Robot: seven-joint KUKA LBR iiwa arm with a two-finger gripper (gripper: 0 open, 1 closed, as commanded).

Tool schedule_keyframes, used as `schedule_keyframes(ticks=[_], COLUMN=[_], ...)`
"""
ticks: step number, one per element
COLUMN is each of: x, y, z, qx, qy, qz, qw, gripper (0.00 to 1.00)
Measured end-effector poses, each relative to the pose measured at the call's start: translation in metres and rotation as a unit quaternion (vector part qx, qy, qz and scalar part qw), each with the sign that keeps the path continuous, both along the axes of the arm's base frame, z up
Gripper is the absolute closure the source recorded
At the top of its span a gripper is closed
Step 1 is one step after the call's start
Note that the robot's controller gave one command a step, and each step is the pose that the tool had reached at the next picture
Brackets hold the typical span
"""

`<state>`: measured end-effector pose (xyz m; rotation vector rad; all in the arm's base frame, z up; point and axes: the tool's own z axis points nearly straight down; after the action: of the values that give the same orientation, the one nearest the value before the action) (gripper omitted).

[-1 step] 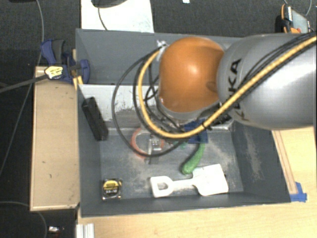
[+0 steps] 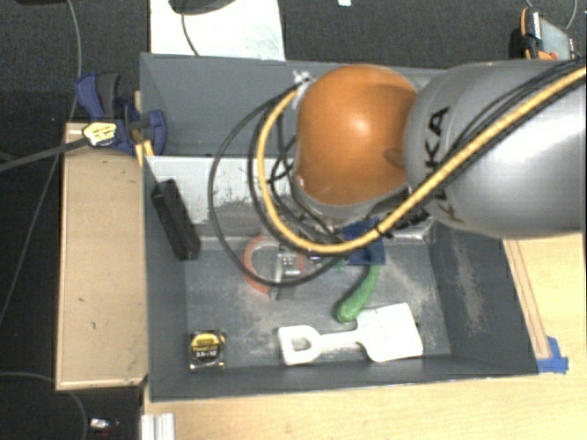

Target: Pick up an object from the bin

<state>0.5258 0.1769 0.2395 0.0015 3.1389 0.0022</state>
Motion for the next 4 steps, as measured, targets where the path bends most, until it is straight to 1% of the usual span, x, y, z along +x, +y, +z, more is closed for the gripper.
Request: schedule_keyframes(ticks=[1, 2, 3, 4], x=[0.037, 0.035, 0.029, 0.044], y=[-0.060, -0.059, -0.028, -0.052], z=[-0.144, -0.075, -0.140, -0.170], qx=[0.000, 0.002, 0.001, 0.000], qy=[-0.0031, -0.0114, -0.0008, -0.0118], qz=[0.060, 0.098, 0.127, 0.245], qw=[0.9982, 0.9952, 0.9919, 0.9694], gripper=[0.00, 0.00, 0.00, 0.00])
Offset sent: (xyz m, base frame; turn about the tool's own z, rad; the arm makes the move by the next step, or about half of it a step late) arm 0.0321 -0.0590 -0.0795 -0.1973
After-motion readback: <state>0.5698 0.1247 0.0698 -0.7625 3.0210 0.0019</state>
